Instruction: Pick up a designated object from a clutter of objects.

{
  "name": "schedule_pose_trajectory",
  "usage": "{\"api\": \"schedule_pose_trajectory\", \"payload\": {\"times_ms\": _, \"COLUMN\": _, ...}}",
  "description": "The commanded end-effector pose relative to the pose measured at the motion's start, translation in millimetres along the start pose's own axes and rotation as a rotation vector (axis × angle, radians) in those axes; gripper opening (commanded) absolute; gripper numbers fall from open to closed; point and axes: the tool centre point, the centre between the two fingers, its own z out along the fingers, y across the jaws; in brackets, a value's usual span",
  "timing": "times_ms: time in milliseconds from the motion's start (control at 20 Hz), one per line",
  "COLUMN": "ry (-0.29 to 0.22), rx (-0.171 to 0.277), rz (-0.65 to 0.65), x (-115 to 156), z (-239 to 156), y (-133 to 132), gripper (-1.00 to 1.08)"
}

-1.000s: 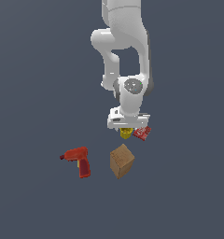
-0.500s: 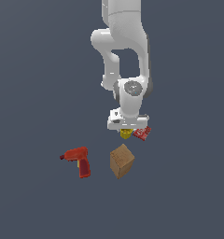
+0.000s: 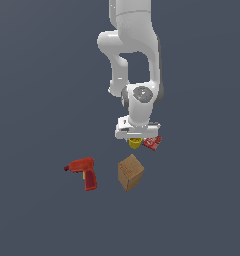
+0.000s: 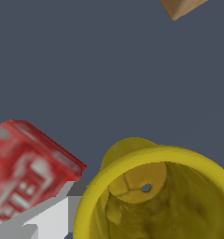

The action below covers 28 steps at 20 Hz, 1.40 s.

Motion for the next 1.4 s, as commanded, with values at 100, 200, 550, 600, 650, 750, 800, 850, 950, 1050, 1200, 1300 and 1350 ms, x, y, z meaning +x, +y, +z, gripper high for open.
{"api": "schedule_pose_trajectory", "payload": {"times_ms": 100, "ry": 0.002, "rx": 0.000, "rz": 0.000, "x": 4.3, "z": -9.4, "y": -3.9, "gripper": -1.00}}
{"api": "schedule_pose_trajectory", "payload": {"times_ms": 200, "ry": 0.002, "rx": 0.000, "rz": 0.000, "x": 7.3, "z": -16.3, "y": -6.8, "gripper": -1.00}}
{"api": "schedule_pose_trajectory", "payload": {"times_ms": 550, "ry": 0.001, "rx": 0.000, "rz": -0.001, "x": 24.0, "z": -54.5, "y": -23.0, "gripper": -1.00}}
{"api": "schedule_pose_trajectory", "payload": {"times_ms": 600, "ry": 0.001, "rx": 0.000, "rz": -0.001, "x": 27.2, "z": -61.7, "y": -26.1, "gripper": -1.00}}
{"api": "schedule_pose_trajectory", "payload": {"times_ms": 650, "ry": 0.001, "rx": 0.000, "rz": -0.001, "x": 30.5, "z": -69.4, "y": -29.3, "gripper": -1.00}}
{"api": "schedule_pose_trajectory", "payload": {"times_ms": 750, "ry": 0.001, "rx": 0.000, "rz": -0.001, "x": 37.8, "z": -85.7, "y": -36.2, "gripper": -1.00}}
{"api": "schedule_pose_trajectory", "payload": {"times_ms": 800, "ry": 0.001, "rx": 0.000, "rz": -0.001, "x": 41.6, "z": -94.3, "y": -39.8, "gripper": -1.00}}
{"api": "schedule_pose_trajectory", "payload": {"times_ms": 850, "ry": 0.001, "rx": 0.000, "rz": -0.001, "x": 45.5, "z": -103.0, "y": -43.5, "gripper": -1.00}}
{"api": "schedule_pose_trajectory", "payload": {"times_ms": 950, "ry": 0.001, "rx": 0.001, "rz": -0.001, "x": 53.3, "z": -120.3, "y": -50.9, "gripper": -1.00}}
{"api": "schedule_pose_trajectory", "payload": {"times_ms": 1050, "ry": 0.001, "rx": 0.001, "rz": -0.001, "x": 61.3, "z": -137.8, "y": -58.2, "gripper": -1.00}}
{"api": "schedule_pose_trajectory", "payload": {"times_ms": 1200, "ry": 0.001, "rx": 0.001, "rz": -0.001, "x": 73.5, "z": -164.1, "y": -69.4, "gripper": -1.00}}
{"api": "schedule_pose_trajectory", "payload": {"times_ms": 1300, "ry": 0.001, "rx": 0.001, "rz": -0.001, "x": 81.8, "z": -181.6, "y": -76.8, "gripper": -1.00}}
{"api": "schedule_pose_trajectory", "payload": {"times_ms": 1350, "ry": 0.001, "rx": 0.001, "rz": -0.001, "x": 85.7, "z": -190.0, "y": -80.4, "gripper": -1.00}}
